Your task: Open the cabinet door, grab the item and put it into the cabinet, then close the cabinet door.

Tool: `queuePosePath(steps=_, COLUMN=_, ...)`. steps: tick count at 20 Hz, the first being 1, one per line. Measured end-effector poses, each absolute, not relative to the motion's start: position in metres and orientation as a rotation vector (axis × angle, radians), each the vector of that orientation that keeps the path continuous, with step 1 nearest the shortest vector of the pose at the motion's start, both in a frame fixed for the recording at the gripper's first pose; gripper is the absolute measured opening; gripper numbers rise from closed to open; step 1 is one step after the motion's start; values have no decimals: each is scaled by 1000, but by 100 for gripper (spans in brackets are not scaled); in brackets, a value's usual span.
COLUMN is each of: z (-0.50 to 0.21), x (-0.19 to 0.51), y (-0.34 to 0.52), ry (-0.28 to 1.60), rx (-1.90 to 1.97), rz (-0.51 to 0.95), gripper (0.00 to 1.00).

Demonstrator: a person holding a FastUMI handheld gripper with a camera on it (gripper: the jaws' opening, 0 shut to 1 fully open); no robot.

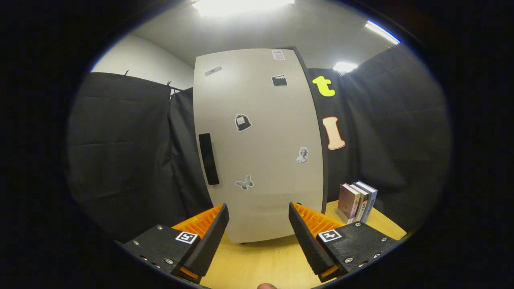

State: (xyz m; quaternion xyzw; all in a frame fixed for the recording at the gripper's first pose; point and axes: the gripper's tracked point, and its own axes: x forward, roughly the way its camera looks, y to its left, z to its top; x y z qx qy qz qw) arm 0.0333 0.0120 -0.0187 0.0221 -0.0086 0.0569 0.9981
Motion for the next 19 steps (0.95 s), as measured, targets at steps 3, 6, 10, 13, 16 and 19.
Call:
queuePosePath(steps=3, z=-17, x=33, y=11, ry=-17, rx=51, rz=110, gripper=93)
queuePosePath(steps=6, z=-17, x=34, y=11, ry=-19, rx=49, rz=113, gripper=93)
queuePosePath(steps=10, z=-18, x=32, y=14, ry=-16, rx=41, rz=116, gripper=93)
queuePosePath(steps=13, z=-18, x=32, y=15, ry=-15, rx=39, rz=116, gripper=93)
queuePosePath(steps=16, z=-19, x=34, y=15, ry=-14, rx=36, rz=113, gripper=93)
queuePosePath(steps=19, z=-17, x=33, y=16, ry=-14, rx=38, rz=113, gripper=93)
